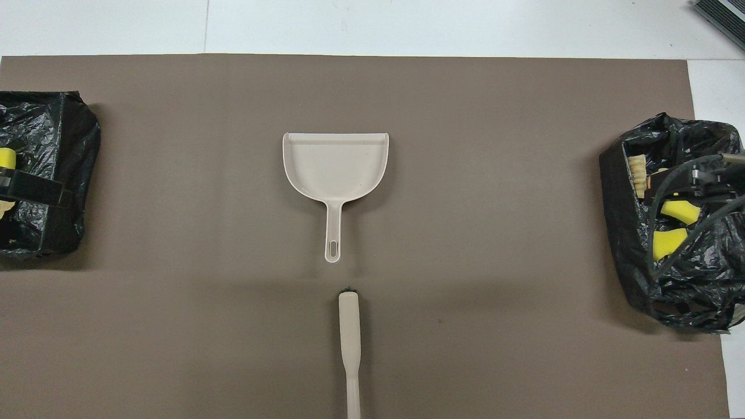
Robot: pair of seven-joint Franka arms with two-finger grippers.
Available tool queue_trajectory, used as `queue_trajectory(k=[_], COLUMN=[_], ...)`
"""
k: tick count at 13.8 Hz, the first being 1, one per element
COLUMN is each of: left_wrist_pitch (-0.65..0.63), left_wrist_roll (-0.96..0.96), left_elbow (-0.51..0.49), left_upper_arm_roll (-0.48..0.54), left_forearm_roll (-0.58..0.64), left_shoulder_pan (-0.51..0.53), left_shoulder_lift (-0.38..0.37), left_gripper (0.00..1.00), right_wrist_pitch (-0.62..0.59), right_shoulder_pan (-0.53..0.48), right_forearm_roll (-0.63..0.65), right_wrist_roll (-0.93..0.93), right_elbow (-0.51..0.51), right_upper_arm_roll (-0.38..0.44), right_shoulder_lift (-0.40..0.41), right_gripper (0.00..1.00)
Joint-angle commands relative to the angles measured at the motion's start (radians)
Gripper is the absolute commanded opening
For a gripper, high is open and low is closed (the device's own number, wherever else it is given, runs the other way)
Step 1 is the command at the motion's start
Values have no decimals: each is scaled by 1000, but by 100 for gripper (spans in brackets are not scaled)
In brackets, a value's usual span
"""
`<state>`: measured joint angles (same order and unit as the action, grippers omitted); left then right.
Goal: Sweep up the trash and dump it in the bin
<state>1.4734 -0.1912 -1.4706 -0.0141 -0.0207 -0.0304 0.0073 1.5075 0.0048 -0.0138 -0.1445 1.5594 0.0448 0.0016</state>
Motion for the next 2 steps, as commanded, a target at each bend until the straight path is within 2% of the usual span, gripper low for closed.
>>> queue_trajectory(k=[1, 2], left_wrist_pitch=[4, 2], left_wrist_roll=[6, 4], left_elbow=[-20, -23], left_upper_arm_roll=[-7, -7], left_forearm_roll=[16, 16], left_shoulder_pan=[15, 17], left_shoulder_lift=[-23, -23], left_gripper=[100, 100], right_wrist_pitch=[8, 8], right_shoulder_pan=[-14, -19], right_forearm_roll=[-12, 9], right_wrist_roll=[14, 14], right_elbow=[11, 13], right_upper_arm_roll=[-8, 0], right_shoulder_lift=[-12, -12], right_gripper=[100, 100])
